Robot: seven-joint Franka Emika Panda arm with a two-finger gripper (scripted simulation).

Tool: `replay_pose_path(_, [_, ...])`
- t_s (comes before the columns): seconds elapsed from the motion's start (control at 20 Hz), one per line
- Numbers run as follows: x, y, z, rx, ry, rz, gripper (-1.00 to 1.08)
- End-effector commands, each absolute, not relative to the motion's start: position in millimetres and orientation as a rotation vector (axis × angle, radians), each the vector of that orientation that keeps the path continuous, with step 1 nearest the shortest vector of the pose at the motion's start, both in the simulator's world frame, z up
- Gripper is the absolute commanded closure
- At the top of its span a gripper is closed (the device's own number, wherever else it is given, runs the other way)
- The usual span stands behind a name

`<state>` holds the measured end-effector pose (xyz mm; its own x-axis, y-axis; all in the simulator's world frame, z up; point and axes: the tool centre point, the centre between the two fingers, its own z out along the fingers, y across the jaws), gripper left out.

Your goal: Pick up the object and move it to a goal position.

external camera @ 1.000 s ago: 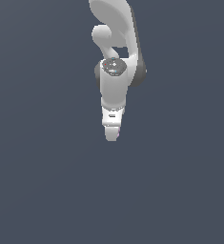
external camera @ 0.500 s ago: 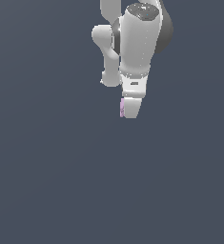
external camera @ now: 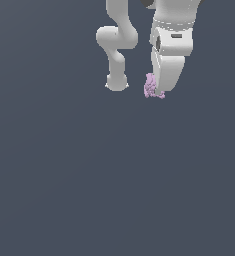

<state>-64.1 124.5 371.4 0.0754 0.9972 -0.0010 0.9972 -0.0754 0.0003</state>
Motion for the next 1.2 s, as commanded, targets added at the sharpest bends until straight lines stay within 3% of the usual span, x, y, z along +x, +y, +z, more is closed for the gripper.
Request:
replay_pose_path(0.0, [-68,138,398,2.304,2.135,-0.002,1.08])
replay_pose_path(0.55, [-75,180,481,2.308,2.131,0.0,1.08])
replay_pose_path(1.15, [-76,194,506,2.309,2.13,0.0,1.08])
